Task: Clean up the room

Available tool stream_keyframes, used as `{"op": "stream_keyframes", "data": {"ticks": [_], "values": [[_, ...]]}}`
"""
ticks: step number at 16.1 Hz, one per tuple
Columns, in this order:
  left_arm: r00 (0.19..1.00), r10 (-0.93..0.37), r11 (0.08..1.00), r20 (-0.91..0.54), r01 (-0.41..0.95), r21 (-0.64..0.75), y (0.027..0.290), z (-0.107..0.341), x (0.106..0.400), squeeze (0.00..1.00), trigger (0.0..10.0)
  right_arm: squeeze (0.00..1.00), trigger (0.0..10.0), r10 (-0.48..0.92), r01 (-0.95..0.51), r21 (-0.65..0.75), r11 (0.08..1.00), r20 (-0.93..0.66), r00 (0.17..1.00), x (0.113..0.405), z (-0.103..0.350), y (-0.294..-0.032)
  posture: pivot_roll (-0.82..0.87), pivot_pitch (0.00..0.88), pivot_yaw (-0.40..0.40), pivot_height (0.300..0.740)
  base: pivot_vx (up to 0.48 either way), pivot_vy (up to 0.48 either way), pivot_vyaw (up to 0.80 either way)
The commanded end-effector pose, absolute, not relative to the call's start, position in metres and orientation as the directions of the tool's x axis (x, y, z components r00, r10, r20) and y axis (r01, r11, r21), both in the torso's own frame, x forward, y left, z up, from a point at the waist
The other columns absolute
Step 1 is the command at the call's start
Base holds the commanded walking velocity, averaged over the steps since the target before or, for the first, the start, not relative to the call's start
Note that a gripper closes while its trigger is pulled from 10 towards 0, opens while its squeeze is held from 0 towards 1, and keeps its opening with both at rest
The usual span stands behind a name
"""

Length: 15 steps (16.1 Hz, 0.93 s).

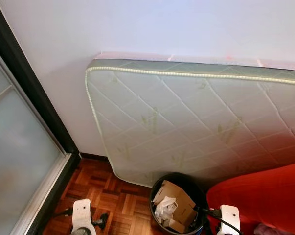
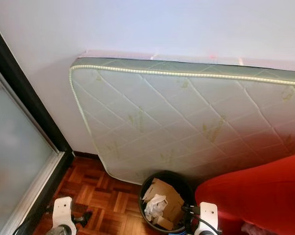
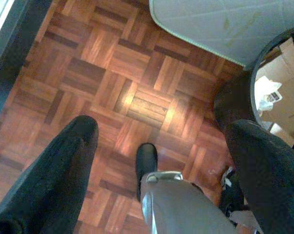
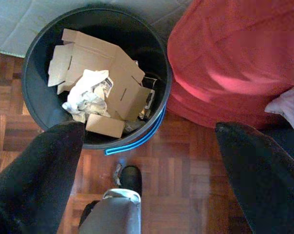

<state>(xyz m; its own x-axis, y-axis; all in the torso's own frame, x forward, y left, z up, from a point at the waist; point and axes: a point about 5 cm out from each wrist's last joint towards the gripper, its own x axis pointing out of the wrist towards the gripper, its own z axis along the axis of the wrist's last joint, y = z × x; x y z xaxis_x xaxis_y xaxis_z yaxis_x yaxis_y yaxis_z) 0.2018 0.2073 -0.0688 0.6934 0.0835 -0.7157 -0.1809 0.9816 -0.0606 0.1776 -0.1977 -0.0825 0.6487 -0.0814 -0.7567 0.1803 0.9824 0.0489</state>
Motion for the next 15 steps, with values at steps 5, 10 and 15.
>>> {"op": "stream_keyframes", "data": {"ticks": [5, 10, 15], "values": [[0.686, 0.095, 0.981, -0.721, -0.188, -0.049, 0.2122, -0.0702, 0.1976, 0.00, 10.0, 0.00, 10.0, -0.074, 0.177, 0.051, 0.983, -0.769, 0.634, 0.1712, -0.0854, -0.1986, 0.02, 0.134, 0.007, 0.735, 0.000, 0.000, 0.00], [0.690, 0.088, 0.982, -0.719, -0.181, -0.054, 0.2063, -0.0705, 0.1989, 0.00, 10.0, 0.00, 10.0, -0.075, 0.176, 0.050, 0.983, -0.769, 0.635, 0.1704, -0.0851, -0.2019, 0.02, 0.146, 0.006, 0.735, 0.000, 0.000, 0.00], [0.690, 0.089, 0.982, -0.719, -0.181, -0.052, 0.2091, -0.0710, 0.1965, 0.00, 10.0, 0.00, 10.0, -0.077, 0.180, 0.050, 0.982, -0.771, 0.632, 0.1714, -0.0844, -0.2047, 0.02, 0.151, 0.007, 0.735, 0.000, 0.000, 0.00]]}}
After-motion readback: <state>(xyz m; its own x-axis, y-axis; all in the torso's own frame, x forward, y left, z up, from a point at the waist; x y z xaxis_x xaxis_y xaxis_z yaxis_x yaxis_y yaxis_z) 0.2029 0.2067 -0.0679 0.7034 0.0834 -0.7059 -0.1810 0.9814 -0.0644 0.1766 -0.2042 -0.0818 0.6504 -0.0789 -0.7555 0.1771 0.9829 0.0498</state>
